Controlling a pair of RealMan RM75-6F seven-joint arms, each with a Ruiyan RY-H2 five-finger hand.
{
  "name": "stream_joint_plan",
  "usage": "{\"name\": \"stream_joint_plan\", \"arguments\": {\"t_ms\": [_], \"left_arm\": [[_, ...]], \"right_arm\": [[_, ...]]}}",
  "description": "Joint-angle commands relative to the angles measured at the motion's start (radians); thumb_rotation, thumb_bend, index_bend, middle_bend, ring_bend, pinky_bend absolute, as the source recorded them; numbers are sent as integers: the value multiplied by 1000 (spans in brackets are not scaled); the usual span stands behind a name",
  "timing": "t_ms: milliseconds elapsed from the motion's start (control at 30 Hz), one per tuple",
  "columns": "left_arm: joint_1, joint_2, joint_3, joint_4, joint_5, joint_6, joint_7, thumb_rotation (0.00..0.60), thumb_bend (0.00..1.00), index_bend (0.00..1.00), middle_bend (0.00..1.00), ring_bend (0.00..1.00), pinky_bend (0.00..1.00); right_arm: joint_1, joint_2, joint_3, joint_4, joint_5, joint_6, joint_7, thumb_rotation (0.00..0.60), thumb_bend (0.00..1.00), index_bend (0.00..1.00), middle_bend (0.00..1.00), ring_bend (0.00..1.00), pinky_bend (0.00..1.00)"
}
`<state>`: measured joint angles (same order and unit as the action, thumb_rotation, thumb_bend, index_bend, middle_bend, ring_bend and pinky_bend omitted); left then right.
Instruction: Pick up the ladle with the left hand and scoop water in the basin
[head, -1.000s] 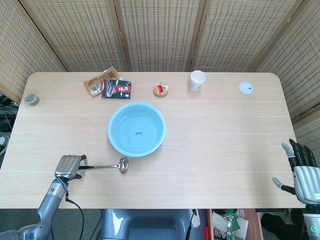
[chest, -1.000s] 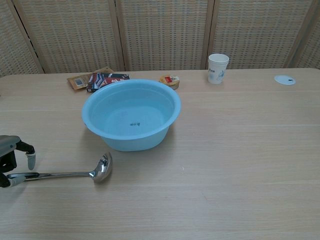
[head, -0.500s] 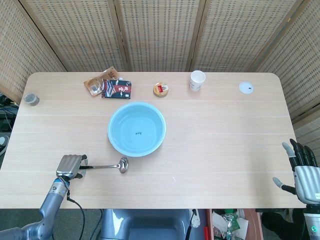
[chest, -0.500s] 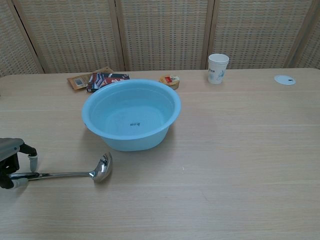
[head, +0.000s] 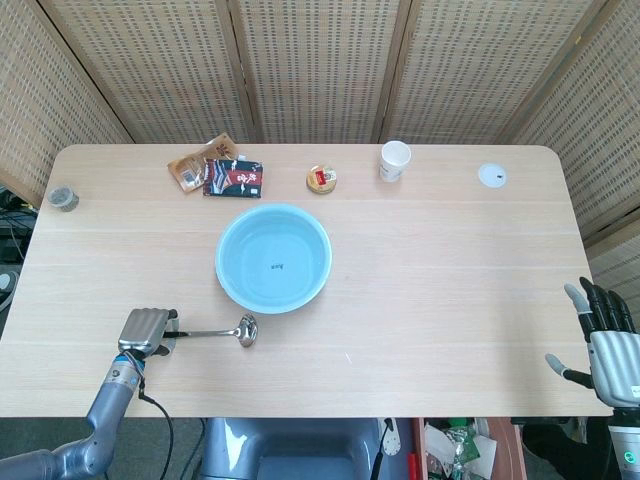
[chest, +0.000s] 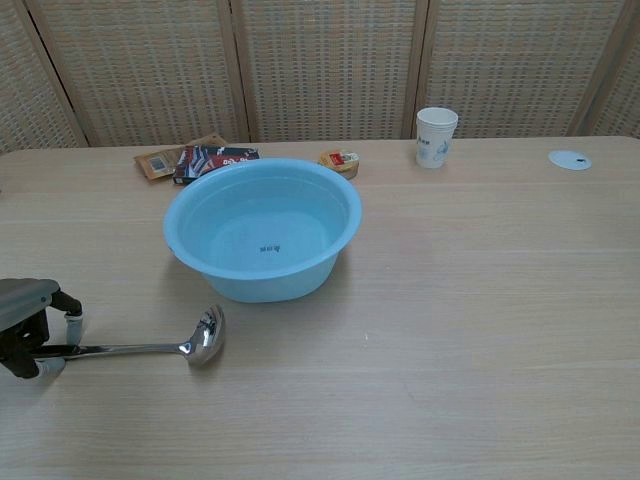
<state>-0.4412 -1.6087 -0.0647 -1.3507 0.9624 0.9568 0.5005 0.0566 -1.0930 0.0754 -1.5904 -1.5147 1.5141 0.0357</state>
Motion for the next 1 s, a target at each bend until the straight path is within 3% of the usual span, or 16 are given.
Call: {"name": "stream_joint_plan", "arguments": {"t_ms": [33,300,467,700,1000], "left_arm": [[-3,-4,2,2,-9,0,7,600,373,486,1000,997,1000],[-6,0,3,-11,-6,24,13,600,374,755,1000,997,1000],[6,71,12,-111,102,118,4,600,376,861,1000,997,1000],[23,161,36,-212,210,180,-28,600,380,873,1000,997,1000],[28,215,50,-274,262,189,-55,600,398,878,1000,997,1000]], "right_arm": [[0,1,0,1,0,-1,2,600,0,0,0,0,0],[0,1,-1,1,0,-1,4,600,0,0,0,0,0],[1,1,-2,-1,-2,-1,1,600,0,0,0,0,0],[1,-1,-3,-2,-2,-2,-2,600,0,0,0,0,0],[2,-5,-4,-4,-1,-3,-15,600,0,0,0,0,0]]}}
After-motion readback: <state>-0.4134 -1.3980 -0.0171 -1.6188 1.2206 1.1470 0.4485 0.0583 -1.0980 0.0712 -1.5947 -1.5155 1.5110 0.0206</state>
